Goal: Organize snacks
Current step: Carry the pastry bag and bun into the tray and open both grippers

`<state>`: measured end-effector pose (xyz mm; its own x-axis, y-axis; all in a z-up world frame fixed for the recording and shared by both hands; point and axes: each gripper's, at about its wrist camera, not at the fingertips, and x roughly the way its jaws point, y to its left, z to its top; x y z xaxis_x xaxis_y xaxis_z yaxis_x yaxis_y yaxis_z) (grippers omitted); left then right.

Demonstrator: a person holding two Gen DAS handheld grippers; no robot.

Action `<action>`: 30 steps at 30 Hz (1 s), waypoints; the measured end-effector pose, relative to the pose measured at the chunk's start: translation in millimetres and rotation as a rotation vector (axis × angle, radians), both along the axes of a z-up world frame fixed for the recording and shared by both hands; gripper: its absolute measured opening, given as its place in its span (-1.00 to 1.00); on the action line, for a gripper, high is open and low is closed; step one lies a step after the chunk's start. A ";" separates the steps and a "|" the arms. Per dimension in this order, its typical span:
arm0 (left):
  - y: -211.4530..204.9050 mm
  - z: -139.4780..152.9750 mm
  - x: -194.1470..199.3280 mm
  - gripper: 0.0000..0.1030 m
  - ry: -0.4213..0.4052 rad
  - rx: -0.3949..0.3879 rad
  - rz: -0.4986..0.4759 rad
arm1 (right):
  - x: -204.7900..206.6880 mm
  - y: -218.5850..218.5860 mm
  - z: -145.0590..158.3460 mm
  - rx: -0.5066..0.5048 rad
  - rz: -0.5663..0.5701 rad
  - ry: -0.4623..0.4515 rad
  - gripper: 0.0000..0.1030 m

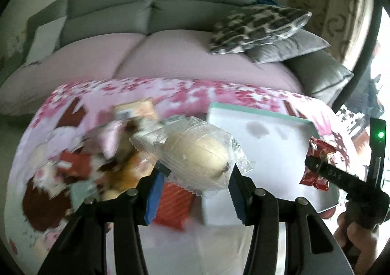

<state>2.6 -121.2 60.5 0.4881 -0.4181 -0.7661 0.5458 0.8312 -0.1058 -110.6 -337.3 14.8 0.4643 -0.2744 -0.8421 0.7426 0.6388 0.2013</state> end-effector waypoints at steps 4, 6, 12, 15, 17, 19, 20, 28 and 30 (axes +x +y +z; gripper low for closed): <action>-38.5 0.9 8.9 0.00 -0.021 -0.013 -0.065 | -8.0 -22.0 -3.6 -0.008 -0.056 0.000 -0.01; -54.8 -2.0 13.9 0.00 -0.024 -0.022 -0.085 | -7.0 -28.1 -2.9 -0.035 -0.053 -0.025 -0.01; -104.6 -21.9 35.8 0.00 0.027 -0.063 -0.137 | 3.7 -43.4 -8.0 -0.067 -0.052 -0.070 0.00; -120.9 -31.9 43.8 0.00 0.044 -0.056 -0.140 | 8.6 -45.0 -16.5 -0.079 -0.066 -0.024 0.00; -130.1 -39.4 48.2 0.00 0.055 -0.047 -0.140 | 9.0 -46.0 -20.4 -0.083 -0.070 -0.003 0.00; -138.0 -48.5 53.1 0.00 0.072 -0.035 -0.142 | 8.6 -47.3 -23.5 -0.088 -0.073 0.012 -0.01; -140.5 -51.7 54.9 0.00 0.077 -0.029 -0.143 | 9.4 -47.8 -24.3 -0.091 -0.075 0.020 0.00; -156.8 -66.2 62.6 0.02 0.081 -0.006 -0.147 | 13.4 -46.1 -26.5 -0.095 -0.072 0.046 0.02; -156.2 -66.0 61.9 0.04 0.084 0.000 -0.148 | 15.0 -45.2 -25.2 -0.105 -0.072 0.055 0.18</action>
<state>64.5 -277.4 -5.4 0.3554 -0.4808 -0.8015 0.6517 0.7422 -0.1563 -95.6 -382.5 -10.4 0.3946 -0.3931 -0.8306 0.7952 0.5989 0.0943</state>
